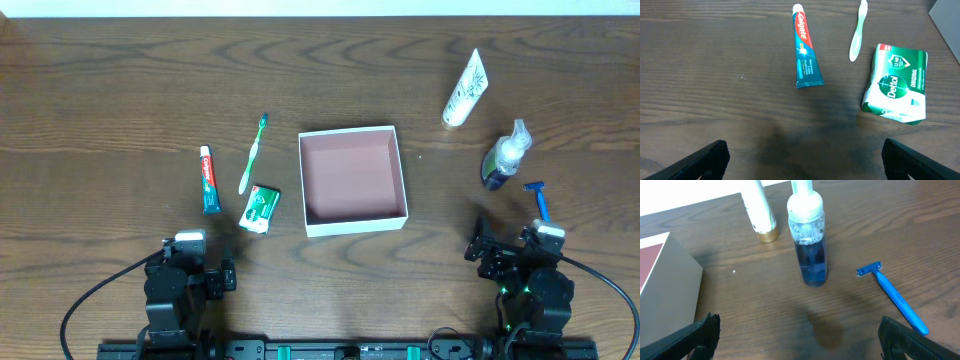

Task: Pack container

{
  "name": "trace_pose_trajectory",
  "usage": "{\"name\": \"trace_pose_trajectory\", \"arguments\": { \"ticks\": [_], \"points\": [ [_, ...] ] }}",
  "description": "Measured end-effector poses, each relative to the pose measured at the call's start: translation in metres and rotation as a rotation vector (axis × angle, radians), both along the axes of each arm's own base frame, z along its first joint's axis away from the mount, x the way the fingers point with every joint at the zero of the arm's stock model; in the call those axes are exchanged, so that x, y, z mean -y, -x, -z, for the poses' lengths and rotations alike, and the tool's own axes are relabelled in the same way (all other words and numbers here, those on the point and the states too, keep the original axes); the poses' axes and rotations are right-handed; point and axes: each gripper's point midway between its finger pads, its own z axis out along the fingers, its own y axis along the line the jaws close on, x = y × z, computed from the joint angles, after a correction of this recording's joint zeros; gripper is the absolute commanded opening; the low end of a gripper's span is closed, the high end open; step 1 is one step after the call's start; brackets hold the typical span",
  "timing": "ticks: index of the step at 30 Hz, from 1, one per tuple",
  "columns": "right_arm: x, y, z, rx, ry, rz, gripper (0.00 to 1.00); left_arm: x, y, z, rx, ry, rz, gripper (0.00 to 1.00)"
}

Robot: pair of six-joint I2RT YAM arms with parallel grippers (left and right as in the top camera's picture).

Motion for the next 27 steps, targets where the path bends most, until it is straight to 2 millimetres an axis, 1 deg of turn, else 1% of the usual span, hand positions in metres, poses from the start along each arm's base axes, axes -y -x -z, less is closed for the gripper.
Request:
{"name": "trace_pose_trajectory", "arguments": {
  "ticks": [23, 27],
  "points": [
    [0.0009, 0.0, -0.0004, 0.001, 0.001, 0.005, 0.99, 0.0, 0.0, 0.0, 0.0, 0.0, 0.0, 0.98],
    [0.0006, -0.0005, -0.0014, 0.009, -0.025, 0.015, 0.99, 0.0, 0.0, 0.0, 0.0, 0.0, 0.0, 0.98]
  ]
}}
